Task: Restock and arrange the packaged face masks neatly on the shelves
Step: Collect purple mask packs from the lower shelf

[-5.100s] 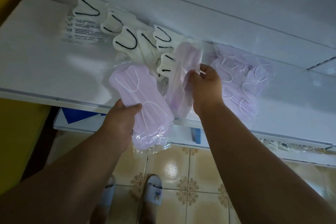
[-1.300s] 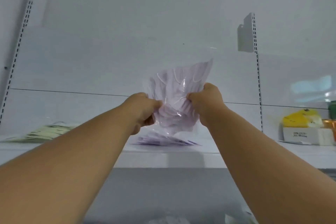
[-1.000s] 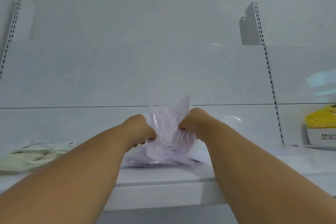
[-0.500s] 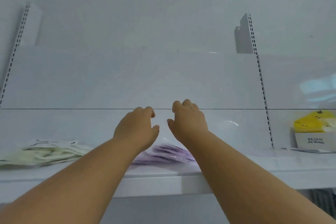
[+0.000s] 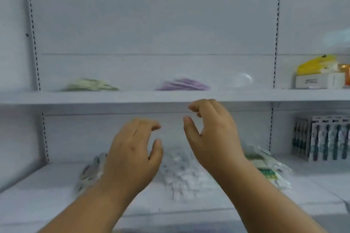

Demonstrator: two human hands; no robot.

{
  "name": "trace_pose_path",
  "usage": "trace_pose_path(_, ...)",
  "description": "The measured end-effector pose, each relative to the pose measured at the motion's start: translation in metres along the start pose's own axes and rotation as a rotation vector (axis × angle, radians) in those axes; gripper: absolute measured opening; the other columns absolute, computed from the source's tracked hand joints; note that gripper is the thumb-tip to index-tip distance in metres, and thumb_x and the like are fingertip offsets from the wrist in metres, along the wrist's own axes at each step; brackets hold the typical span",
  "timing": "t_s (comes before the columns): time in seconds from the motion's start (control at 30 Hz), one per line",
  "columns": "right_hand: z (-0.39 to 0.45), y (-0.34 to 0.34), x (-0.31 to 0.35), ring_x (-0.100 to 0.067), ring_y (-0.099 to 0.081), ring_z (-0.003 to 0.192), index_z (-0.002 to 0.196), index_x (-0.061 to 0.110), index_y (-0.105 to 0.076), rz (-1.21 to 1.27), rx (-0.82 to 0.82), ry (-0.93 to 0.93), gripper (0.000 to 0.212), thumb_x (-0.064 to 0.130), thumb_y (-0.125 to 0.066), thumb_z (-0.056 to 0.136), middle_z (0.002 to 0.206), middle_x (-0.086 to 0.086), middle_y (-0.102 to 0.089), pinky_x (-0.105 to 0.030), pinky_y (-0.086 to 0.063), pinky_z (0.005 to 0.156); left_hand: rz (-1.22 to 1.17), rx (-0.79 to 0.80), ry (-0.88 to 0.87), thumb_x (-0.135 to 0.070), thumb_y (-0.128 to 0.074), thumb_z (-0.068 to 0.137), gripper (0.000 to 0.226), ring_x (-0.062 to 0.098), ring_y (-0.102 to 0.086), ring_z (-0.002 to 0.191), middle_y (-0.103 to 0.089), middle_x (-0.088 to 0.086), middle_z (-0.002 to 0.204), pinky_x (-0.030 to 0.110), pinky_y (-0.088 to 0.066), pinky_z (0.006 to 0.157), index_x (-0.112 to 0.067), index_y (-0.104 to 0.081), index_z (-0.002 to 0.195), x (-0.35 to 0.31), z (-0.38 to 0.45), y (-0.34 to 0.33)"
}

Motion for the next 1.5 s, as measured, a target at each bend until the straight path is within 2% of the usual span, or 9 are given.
trace_pose_path(0.3,-0.197,-0.005,0.015,-0.018,-0.059,0.086,0.098,0.014,-0.066,0.151,0.275,-0.131,0.019,0.026,-0.053,0.093,0.092,0.004,-0.064,-0.040,-0.050,0.076,-0.114,0.435,0.294,-0.025,-0.054,0.088,0.025,0.002,-0.047,0.089,-0.058,-0.013,0.100,0.005,-0.032,0.085,-0.019,-0.064,0.109,-0.025,-0.215,-0.009)
trace_pose_path(0.43,-0.268,-0.014,-0.010,-0.013,-0.056,0.084,0.092,0.014,-0.067,0.178,0.416,-0.228,0.017,0.024,-0.053,0.092,0.089,0.005,-0.065,-0.033,-0.047,0.075,-0.072,0.552,0.427,-0.017,-0.064,0.088,0.022,-0.003,-0.043,0.088,-0.049,-0.020,0.100,0.009,-0.031,0.073,-0.021,-0.064,0.110,-0.032,-0.280,-0.024)
trace_pose_path(0.67,-0.377,-0.032,-0.113,-0.011,-0.056,0.086,0.094,0.015,-0.067,0.175,0.679,-0.460,0.021,0.029,-0.051,0.091,0.092,0.006,-0.064,-0.035,-0.051,0.075,-0.191,0.732,0.513,-0.017,-0.056,0.088,0.021,0.007,-0.051,0.086,-0.062,-0.003,0.100,0.014,-0.034,0.078,-0.013,-0.064,0.107,-0.063,-0.354,-0.124)
trace_pose_path(0.9,-0.421,-0.063,-0.223,-0.014,-0.058,0.091,0.100,0.012,-0.067,0.148,0.833,-0.579,0.017,0.023,-0.061,0.088,0.099,0.001,-0.064,-0.024,-0.044,0.078,-0.172,0.949,0.691,-0.012,-0.063,0.092,0.024,0.008,-0.054,0.088,-0.062,-0.005,0.107,0.025,-0.044,0.076,-0.017,-0.063,0.115,-0.078,-0.379,-0.232)
trace_pose_path(1.0,-0.440,-0.087,-0.252,-0.018,-0.060,0.095,0.104,0.013,-0.067,0.140,0.933,-0.633,0.018,0.019,-0.068,0.088,0.106,-0.001,-0.063,-0.024,-0.042,0.080,-0.184,0.950,0.911,-0.016,-0.061,0.094,0.022,0.008,-0.058,0.089,-0.061,-0.010,0.108,0.029,-0.051,0.076,-0.023,-0.061,0.115,-0.074,-0.401,-0.253)
trace_pose_path(1.1,-0.465,-0.111,-0.269,-0.017,-0.059,0.103,0.111,0.014,-0.066,0.146,1.038,-0.678,0.022,0.022,-0.067,0.091,0.116,-0.001,-0.061,-0.021,-0.040,0.082,-0.247,0.917,1.428,-0.019,-0.059,0.096,0.017,0.007,-0.062,0.092,-0.064,-0.012,0.107,0.028,-0.050,0.076,-0.029,-0.060,0.110,-0.063,-0.436,-0.272)
trace_pose_path(1.23,-0.508,-0.159,-0.294,-0.019,-0.057,0.115,0.128,0.015,-0.059,0.112,1.200,-0.682,0.037,0.027,-0.064,0.094,0.134,-0.002,-0.054,-0.018,-0.037,0.088,-0.802,0.450,2.197,-0.010,-0.051,0.102,0.020,0.033,-0.063,0.118,-0.065,0.011,0.119,0.042,-0.049,0.101,-0.010,-0.056,0.122,-0.054,-0.496,-0.315)
trace_pose_path(1.37,-0.550,-0.210,-0.324,-0.024,-0.044,0.135,0.145,0.016,-0.043,0.075,1.336,-0.685,0.056,0.032,-0.062,0.095,0.155,-0.004,-0.036,-0.026,-0.034,0.104,-0.953,0.377,2.364,-0.014,-0.034,0.108,0.043,0.035,-0.040,0.142,-0.040,0.019,0.153,0.042,-0.034,0.115,0.001,-0.035,0.148,-0.050,-0.530,-0.358)
trace_pose_path(1.5,-0.582,-0.239,-0.355,-0.028,-0.027,0.148,0.153,0.018,-0.027,-0.027,1.495,-0.664,0.076,0.049,-0.060,0.092,0.162,-0.006,-0.023,-0.047,-0.033,0.117,-0.795,0.343,2.482,-0.024,-0.058,0.101,0.036,0.027,-0.050,0.135,-0.047,0.008,0.148,0.041,-0.042,0.112,-0.009,-0.051,0.132,-0.044,-0.560,-0.387)
Point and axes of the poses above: each hand's wrist, its own z-axis towards the middle knuckle, its own y-axis out of the back of the hand, x = y × z, the point moved 5 cm from there along z, towards the middle knuckle
